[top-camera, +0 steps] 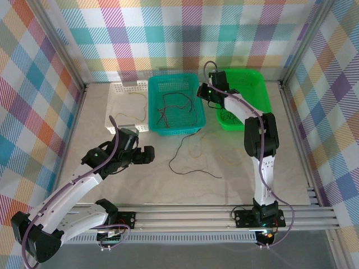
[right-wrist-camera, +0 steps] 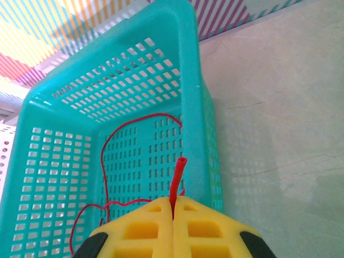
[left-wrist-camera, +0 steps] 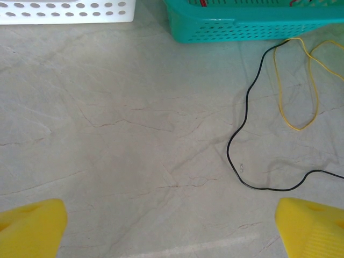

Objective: Untangle the cables

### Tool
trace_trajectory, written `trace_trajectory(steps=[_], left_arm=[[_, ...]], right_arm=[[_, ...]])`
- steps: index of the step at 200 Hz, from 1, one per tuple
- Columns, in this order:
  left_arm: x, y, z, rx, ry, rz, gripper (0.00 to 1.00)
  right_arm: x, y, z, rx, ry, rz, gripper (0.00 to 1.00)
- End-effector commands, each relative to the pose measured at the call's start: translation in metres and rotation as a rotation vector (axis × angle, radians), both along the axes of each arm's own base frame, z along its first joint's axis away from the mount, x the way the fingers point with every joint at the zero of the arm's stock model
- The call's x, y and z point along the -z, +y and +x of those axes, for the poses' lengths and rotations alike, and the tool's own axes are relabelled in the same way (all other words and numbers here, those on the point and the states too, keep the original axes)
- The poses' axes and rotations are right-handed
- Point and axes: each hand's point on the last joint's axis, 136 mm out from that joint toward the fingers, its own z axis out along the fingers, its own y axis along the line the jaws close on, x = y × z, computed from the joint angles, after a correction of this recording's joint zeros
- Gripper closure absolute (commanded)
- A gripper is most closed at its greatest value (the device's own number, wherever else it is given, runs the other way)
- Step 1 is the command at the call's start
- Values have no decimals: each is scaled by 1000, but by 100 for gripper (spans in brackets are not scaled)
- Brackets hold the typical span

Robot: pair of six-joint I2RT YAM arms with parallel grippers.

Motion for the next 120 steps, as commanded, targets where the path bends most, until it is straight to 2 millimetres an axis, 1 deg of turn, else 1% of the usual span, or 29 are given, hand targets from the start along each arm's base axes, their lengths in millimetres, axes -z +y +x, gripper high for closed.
trace_trajectory(steps=[1,23,52,99,120], left_arm=[[-5,-3,1,4,-13,0,1],[-6,-3,1,4,-16,-2,1],[-7,-3,1,5,-17,-4,1],[-6,-4,1,7,-15,-7,1],[-6,-3,1,8,-14,-5,1]], right_arm=[[-20,29,-10,-84,-45,38,100],[-12,51,-18,-143,-26,15,100],[18,75,-27,-204,41,-21,100],[74,95,-41,-256,168,-79,100],[90,98,-45,-266,217,-106,100]])
